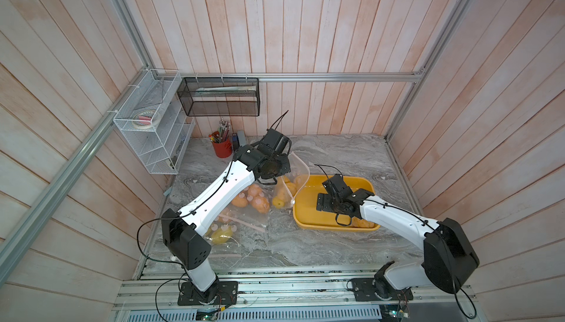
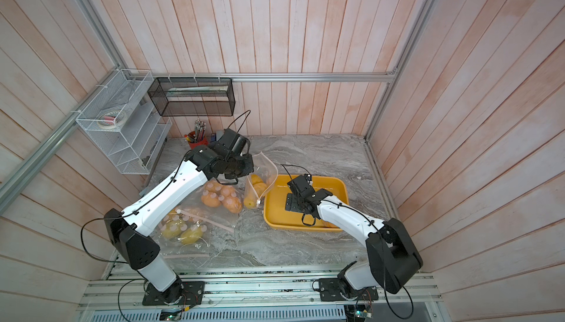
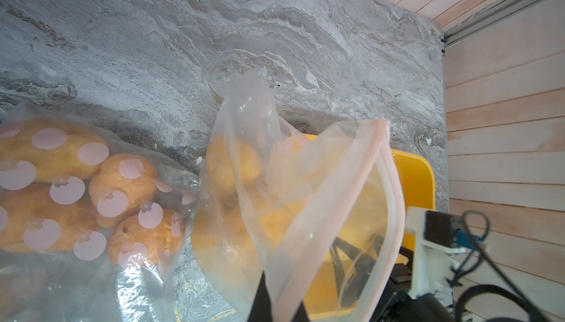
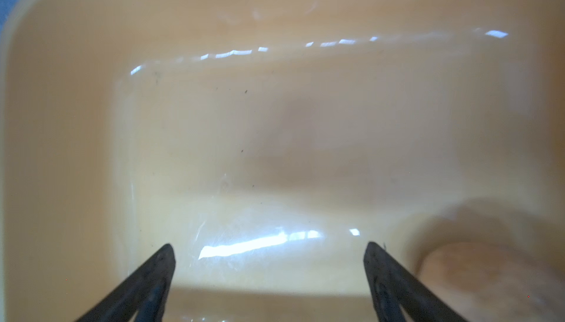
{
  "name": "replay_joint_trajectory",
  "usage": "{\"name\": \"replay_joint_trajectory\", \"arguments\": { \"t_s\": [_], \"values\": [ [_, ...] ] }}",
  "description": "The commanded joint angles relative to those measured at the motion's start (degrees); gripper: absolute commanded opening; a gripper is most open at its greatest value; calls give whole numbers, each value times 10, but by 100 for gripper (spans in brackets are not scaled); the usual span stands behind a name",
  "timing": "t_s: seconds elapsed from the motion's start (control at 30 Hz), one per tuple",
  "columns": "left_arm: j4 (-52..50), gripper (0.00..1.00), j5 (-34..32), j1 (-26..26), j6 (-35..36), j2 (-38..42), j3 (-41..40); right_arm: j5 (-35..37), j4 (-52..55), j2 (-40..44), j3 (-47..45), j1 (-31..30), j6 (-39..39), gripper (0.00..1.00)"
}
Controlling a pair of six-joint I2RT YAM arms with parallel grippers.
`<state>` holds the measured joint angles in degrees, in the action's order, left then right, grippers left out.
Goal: Put the potatoes into a zipper bag and zip it
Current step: Adjust the basket at the center of the board, then pick up the potato from the basket.
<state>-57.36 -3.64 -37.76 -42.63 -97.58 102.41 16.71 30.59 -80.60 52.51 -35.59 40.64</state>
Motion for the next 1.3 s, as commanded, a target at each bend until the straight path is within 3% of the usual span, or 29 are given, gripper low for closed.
{"name": "replay_joint_trajectory", "arguments": {
  "t_s": [0.0,0.2,0.4,0.5,0.83,0.93,1.17,1.27],
  "values": [
    [15,0,-6,3,7,22,-5,114,114,23,6,20,34,97],
    [18,0,-2,3,7,27,-8,116,119,74,-52,86,34,97],
    [18,0,-4,4,7,28,-9,105,98,115,-93,112,46,98],
    [18,0,-5,4,7,29,-9,51,56,103,-117,124,26,98],
    [20,0,-3,4,7,32,-12,13,-12,26,-146,144,13,98],
    [20,0,-6,5,7,33,-12,4,-27,0,-145,146,4,95],
    [19,0,-8,5,8,31,-10,-51,-44,-15,-132,149,-14,72],
    [19,0,-8,6,8,32,-11,-64,-46,-5,-133,149,-14,66]
  ]
}}
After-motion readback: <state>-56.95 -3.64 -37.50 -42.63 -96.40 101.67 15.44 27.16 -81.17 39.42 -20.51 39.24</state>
